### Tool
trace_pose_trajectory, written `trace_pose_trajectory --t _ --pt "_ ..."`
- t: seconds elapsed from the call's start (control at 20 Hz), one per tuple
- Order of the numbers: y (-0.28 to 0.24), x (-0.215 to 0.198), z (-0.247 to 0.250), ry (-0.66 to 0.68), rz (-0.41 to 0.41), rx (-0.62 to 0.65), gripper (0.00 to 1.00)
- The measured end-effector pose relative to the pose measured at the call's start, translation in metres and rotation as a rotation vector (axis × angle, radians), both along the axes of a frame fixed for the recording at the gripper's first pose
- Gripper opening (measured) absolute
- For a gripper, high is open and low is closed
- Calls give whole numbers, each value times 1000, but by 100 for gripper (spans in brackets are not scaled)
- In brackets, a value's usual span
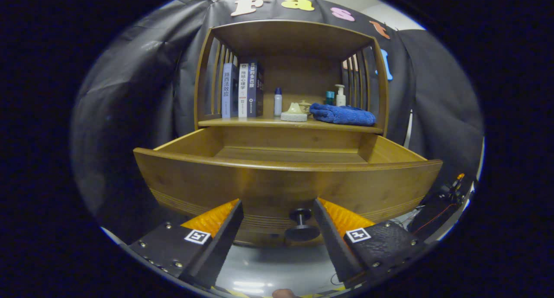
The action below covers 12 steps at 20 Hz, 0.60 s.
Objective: Pull open the drawer, take out the items inside it, and place them on the countertop above the cabinet.
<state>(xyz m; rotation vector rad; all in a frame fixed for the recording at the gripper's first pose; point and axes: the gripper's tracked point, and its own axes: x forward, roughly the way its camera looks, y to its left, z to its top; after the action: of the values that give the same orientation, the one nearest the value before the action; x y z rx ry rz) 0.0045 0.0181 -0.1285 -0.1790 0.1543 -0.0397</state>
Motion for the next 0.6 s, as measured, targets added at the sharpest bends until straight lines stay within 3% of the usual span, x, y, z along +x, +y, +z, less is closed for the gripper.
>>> trace_pose_trajectory --t 0.2,0.6 --pt "6 8 -5 -15 -26 -110 100" --pt "3 23 0 -25 -16 -108 99"
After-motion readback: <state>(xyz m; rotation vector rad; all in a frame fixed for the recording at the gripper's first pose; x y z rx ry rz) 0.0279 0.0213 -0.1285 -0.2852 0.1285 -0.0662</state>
